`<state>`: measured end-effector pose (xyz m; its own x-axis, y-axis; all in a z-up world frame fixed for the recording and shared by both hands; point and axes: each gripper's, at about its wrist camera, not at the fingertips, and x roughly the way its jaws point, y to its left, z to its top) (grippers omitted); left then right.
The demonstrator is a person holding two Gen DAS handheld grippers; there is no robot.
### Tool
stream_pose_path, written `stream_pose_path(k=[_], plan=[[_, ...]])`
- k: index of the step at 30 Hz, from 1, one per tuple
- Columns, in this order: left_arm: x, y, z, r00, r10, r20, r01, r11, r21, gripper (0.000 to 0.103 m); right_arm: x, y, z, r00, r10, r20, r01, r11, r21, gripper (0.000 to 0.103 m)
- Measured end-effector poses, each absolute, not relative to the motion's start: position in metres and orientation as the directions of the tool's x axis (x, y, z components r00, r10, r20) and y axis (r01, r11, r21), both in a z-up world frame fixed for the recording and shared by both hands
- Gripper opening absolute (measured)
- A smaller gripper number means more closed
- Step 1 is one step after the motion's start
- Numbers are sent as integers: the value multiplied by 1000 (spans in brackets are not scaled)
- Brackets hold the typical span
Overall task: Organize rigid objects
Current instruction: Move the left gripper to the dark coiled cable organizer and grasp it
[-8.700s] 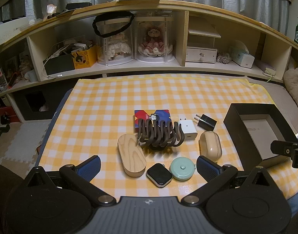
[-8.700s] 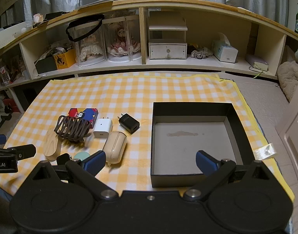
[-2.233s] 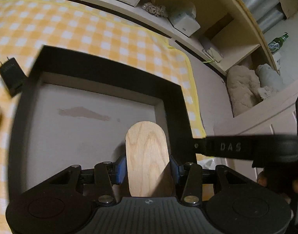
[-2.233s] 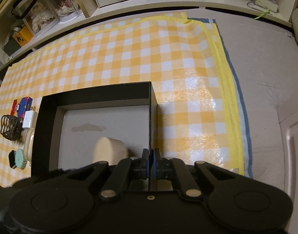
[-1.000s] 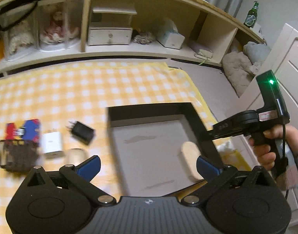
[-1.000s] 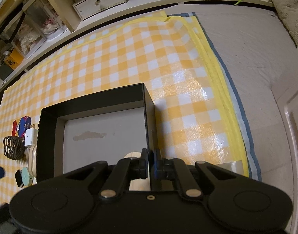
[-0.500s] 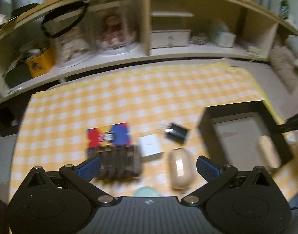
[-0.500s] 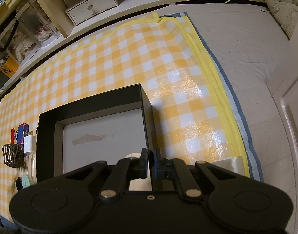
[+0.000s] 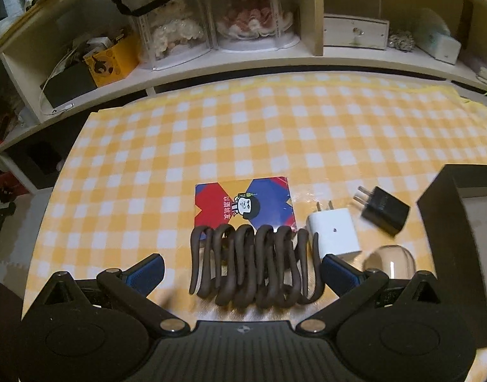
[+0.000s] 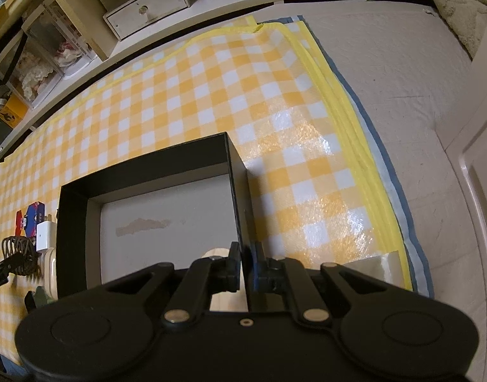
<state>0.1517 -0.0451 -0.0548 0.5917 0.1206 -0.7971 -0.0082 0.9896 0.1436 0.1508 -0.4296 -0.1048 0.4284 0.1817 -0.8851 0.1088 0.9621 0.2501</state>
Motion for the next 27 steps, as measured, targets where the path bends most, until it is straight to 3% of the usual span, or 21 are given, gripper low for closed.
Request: stream_pose_path(k=[12, 19, 22, 27], plan=[[152, -58, -66, 591, 55, -804, 50, 993, 104, 103, 151, -431, -106, 428, 178, -886, 108, 963, 246, 8], [162, -47, -77, 548, 66, -834, -1, 997, 79, 103, 150, -428, -104, 432, 167, -886, 107, 966, 234, 8], [163, -38, -78, 544, 56, -837, -25, 998, 50, 92, 149, -425, -104, 434, 156, -887, 101, 970, 221, 7], [162, -28, -73, 543, 34, -839, -49, 999, 9, 90, 149, -423, -103, 438, 145, -887, 99, 973, 208, 7]])
